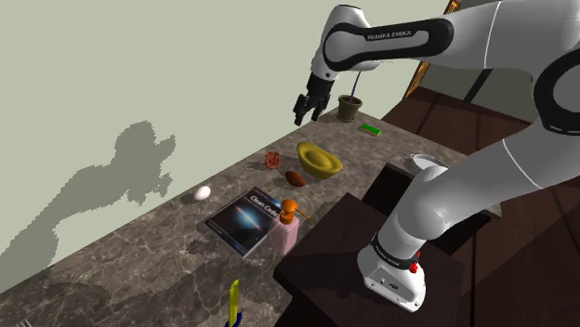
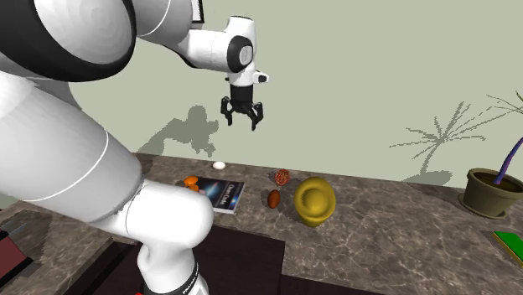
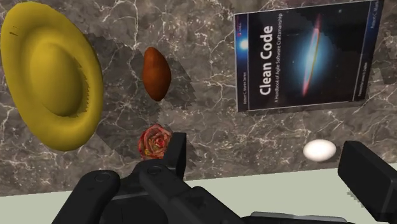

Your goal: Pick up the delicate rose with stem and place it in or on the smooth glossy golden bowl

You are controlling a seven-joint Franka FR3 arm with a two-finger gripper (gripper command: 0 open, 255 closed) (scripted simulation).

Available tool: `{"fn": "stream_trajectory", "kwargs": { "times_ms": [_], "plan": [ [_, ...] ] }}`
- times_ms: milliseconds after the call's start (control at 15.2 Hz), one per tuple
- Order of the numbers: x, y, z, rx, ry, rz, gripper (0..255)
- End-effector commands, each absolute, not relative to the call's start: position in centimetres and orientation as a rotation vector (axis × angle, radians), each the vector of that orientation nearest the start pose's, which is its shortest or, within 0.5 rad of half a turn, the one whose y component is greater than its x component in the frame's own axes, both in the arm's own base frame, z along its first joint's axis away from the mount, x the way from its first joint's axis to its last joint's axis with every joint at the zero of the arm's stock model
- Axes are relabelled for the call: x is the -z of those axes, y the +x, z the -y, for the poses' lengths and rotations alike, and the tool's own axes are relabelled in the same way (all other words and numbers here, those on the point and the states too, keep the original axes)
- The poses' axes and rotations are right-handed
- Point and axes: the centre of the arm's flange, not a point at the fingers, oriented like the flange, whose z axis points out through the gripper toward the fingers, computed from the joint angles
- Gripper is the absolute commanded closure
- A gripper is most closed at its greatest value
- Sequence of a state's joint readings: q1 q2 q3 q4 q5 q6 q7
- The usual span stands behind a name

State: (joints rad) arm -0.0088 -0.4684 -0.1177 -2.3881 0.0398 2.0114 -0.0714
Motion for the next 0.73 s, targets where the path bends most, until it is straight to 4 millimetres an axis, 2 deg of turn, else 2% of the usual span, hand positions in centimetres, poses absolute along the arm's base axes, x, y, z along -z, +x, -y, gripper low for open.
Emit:
{"fn": "stream_trajectory", "kwargs": {
  "times_ms": [0,660],
  "plan": [
    [-47.9,42.7,6.7,0.140,-3.049,-0.079,0],
    [-38.0,49.7,13.1,0.095,-3.013,-0.018,0]
  ]
}}
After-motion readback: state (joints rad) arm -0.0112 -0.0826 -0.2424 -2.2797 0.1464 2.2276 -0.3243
